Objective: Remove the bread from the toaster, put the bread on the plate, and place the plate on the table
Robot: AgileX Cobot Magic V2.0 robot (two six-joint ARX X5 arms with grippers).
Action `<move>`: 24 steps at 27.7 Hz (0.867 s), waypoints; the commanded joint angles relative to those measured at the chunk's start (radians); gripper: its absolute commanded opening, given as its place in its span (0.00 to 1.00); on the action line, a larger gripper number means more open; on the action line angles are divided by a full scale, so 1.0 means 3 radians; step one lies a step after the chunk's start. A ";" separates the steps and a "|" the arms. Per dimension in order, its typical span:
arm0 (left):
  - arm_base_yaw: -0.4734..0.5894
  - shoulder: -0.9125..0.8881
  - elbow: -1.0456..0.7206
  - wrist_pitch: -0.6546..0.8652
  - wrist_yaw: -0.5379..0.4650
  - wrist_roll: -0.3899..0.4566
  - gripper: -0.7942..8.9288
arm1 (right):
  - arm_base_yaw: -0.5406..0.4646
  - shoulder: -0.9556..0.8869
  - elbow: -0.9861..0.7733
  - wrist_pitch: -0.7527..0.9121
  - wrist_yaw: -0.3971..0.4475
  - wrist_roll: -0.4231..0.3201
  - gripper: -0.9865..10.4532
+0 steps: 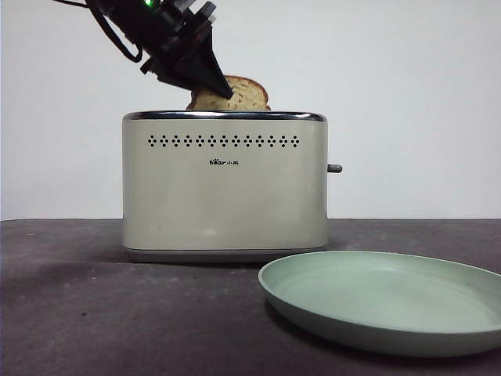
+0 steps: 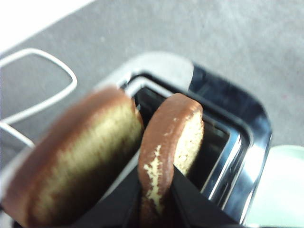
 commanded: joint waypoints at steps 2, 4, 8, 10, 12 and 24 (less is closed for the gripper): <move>-0.0005 -0.0139 0.0275 0.0051 -0.0023 -0.0025 0.09 | 0.0013 0.0015 0.0057 0.0022 -0.0001 0.0047 0.44; -0.0005 -0.0244 0.0374 -0.0024 -0.0023 -0.0047 0.09 | 0.0013 0.0017 0.0057 0.0022 -0.0001 0.0048 0.44; -0.0005 -0.0596 0.0509 -0.0223 -0.0023 -0.0098 0.09 | 0.0013 0.0123 0.0057 0.0033 -0.0003 0.0048 0.44; -0.0005 -0.0755 0.0509 -0.0294 -0.0023 -0.0131 0.09 | 0.0013 0.0187 0.0057 0.0043 -0.0005 0.0048 0.44; -0.0005 -0.0940 0.0509 -0.0426 -0.0023 -0.0174 0.09 | 0.0013 0.0261 0.0057 0.0060 -0.0005 0.0047 0.44; 0.0031 -0.1790 0.0356 -0.1246 -0.0027 -0.0192 0.09 | 0.0017 0.0743 0.0057 0.0346 -0.0067 0.0047 0.44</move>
